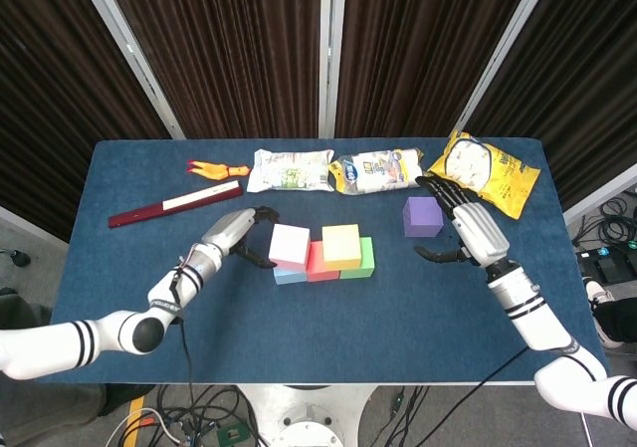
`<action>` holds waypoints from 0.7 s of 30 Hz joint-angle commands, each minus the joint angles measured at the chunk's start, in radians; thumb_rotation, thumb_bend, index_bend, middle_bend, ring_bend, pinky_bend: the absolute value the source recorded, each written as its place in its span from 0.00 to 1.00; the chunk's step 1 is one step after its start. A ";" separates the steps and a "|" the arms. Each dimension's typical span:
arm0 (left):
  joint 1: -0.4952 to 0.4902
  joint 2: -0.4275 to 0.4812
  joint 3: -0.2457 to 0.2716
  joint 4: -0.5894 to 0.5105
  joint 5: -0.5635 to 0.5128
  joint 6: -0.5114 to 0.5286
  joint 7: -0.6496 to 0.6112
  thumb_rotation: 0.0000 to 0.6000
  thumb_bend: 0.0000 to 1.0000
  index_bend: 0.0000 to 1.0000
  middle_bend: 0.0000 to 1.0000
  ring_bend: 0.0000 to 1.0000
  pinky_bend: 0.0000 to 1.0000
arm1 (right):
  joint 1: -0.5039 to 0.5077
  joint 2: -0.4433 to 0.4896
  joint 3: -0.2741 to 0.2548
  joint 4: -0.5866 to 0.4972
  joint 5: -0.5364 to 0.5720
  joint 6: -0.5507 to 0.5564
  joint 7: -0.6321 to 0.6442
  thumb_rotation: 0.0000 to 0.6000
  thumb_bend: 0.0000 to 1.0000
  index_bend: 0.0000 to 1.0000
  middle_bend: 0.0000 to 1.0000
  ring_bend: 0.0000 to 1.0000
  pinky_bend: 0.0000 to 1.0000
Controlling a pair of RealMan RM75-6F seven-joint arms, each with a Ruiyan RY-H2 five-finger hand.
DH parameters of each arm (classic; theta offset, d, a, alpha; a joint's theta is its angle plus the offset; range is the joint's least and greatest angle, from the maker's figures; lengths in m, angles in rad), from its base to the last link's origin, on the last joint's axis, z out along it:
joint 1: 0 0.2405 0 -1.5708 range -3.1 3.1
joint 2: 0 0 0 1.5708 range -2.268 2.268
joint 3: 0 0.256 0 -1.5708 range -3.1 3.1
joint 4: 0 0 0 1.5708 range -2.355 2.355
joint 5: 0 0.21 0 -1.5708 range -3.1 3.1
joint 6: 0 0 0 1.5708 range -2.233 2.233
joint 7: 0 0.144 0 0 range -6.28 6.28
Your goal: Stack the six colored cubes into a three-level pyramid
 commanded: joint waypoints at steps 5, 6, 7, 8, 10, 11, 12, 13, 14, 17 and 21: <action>-0.022 -0.005 0.000 -0.052 -0.118 0.072 0.062 1.00 0.00 0.43 0.18 0.09 0.21 | -0.001 0.001 0.001 -0.002 -0.002 0.003 -0.002 1.00 0.12 0.00 0.07 0.00 0.00; -0.026 -0.007 0.000 -0.057 -0.128 0.079 0.069 1.00 0.00 0.43 0.18 0.09 0.21 | -0.002 0.002 0.001 -0.003 -0.001 0.004 -0.002 1.00 0.12 0.00 0.07 0.00 0.00; -0.031 -0.010 0.000 -0.062 -0.140 0.085 0.080 1.00 0.00 0.43 0.18 0.09 0.21 | -0.003 0.003 0.001 -0.004 -0.001 0.005 -0.002 1.00 0.12 0.00 0.07 0.00 0.00; -0.033 -0.012 -0.001 -0.066 -0.148 0.091 0.086 1.00 0.00 0.43 0.18 0.09 0.21 | -0.004 0.003 0.001 -0.005 -0.001 0.006 -0.002 1.00 0.12 0.00 0.07 0.00 0.00; -0.039 -0.017 -0.003 -0.075 -0.164 0.104 0.100 1.00 0.00 0.43 0.18 0.09 0.21 | -0.006 0.005 0.000 -0.007 -0.002 0.008 -0.002 1.00 0.12 0.00 0.07 0.00 0.00; -0.042 -0.019 -0.005 -0.078 -0.170 0.109 0.105 1.00 0.00 0.43 0.18 0.09 0.21 | -0.006 0.005 0.000 -0.008 -0.002 0.009 -0.002 1.00 0.12 0.00 0.07 0.00 0.00; -0.044 -0.021 -0.006 -0.082 -0.176 0.114 0.110 1.00 0.00 0.43 0.18 0.09 0.21 | -0.007 0.006 0.000 -0.008 -0.003 0.009 -0.003 1.00 0.12 0.00 0.07 0.00 0.00; -0.047 -0.023 -0.006 -0.086 -0.183 0.120 0.119 1.00 0.00 0.43 0.18 0.09 0.21 | -0.009 0.007 -0.001 -0.009 -0.003 0.010 -0.002 1.00 0.12 0.00 0.07 0.00 0.00; -0.050 -0.025 -0.007 -0.088 -0.189 0.124 0.125 1.00 0.00 0.43 0.18 0.09 0.21 | -0.009 0.008 -0.001 -0.010 -0.003 0.011 -0.001 1.00 0.12 0.00 0.07 0.00 0.00; -0.057 -0.033 -0.010 -0.094 -0.207 0.133 0.140 1.00 0.00 0.43 0.18 0.09 0.21 | -0.013 0.010 -0.002 -0.011 -0.004 0.015 0.000 1.00 0.12 0.00 0.07 0.00 0.00; -0.066 -0.045 -0.013 -0.090 -0.232 0.147 0.158 1.00 0.00 0.42 0.18 0.09 0.21 | -0.015 0.011 -0.003 -0.010 -0.004 0.015 0.004 1.00 0.12 0.00 0.07 0.00 0.00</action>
